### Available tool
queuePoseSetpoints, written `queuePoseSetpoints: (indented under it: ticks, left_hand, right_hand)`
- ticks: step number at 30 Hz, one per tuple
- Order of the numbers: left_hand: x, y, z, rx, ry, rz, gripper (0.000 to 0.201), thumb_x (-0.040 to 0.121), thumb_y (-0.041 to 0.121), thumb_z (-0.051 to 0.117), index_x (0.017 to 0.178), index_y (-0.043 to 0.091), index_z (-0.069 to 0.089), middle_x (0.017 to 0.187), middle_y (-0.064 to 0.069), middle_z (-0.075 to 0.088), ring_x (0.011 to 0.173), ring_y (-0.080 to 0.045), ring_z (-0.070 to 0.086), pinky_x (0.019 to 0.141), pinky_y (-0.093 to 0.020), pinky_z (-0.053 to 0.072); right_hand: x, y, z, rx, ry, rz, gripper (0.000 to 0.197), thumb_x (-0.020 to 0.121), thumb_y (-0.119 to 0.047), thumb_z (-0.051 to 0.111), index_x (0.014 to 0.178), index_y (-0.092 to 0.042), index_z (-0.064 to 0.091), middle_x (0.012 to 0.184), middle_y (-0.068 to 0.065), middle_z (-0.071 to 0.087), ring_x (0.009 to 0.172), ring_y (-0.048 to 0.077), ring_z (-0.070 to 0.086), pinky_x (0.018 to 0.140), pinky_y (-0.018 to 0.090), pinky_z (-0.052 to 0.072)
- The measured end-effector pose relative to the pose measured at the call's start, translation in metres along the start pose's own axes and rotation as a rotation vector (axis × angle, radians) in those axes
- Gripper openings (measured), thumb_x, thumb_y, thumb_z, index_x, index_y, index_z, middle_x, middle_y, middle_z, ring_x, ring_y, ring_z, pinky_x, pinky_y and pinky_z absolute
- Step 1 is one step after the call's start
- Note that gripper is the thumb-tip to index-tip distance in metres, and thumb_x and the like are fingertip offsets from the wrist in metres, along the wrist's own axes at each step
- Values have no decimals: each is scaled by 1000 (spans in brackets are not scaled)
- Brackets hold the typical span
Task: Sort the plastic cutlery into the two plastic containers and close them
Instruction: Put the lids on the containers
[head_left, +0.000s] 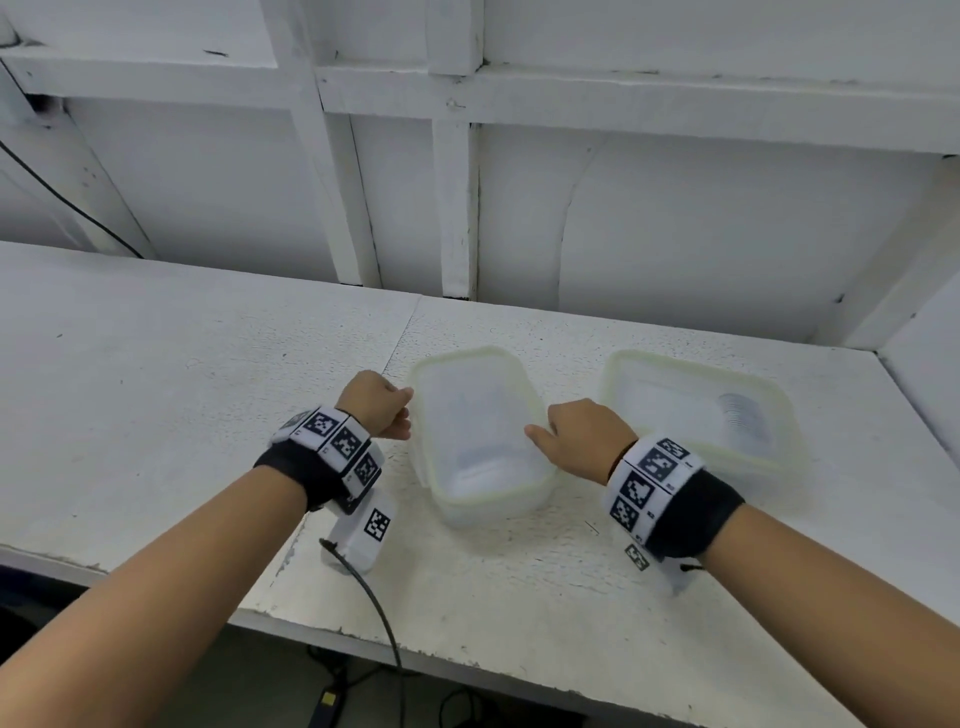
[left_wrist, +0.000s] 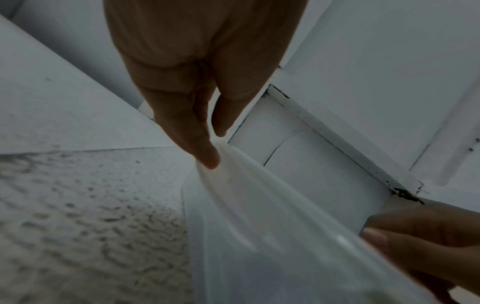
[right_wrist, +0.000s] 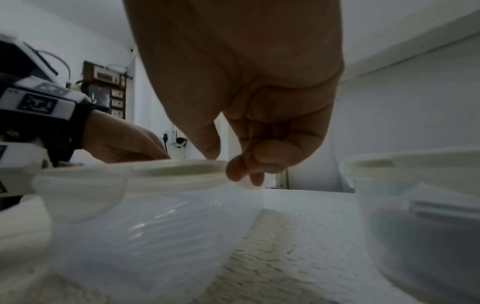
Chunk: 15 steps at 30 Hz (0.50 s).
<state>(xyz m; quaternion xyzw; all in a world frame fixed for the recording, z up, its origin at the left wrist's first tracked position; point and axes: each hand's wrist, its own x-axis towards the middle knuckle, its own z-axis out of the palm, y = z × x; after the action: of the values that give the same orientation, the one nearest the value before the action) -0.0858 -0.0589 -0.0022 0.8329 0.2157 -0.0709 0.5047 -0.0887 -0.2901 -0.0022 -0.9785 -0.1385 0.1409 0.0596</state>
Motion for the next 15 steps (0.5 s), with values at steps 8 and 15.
queuePoseSetpoints:
  ticks: [8,15]
  left_hand:
    - [-6,0,5,48,-139,-18,28,82,6,69,107,0,58,111,-18,57,98,-26,58,90,-36,53]
    - [-8,-18,10,-175,-140,-26,42,86,0,62,127,0,54,119,-23,60,101,-25,59,93,-34,50]
  right_hand:
    - [9,0,0,450,106,20,49,95,-26,51,140,-10,40,139,11,43,119,23,51,97,27,38]
    - [25,2,7,783,168,147,42,90,-19,60,128,-3,54,127,11,59,115,24,56,102,39,44]
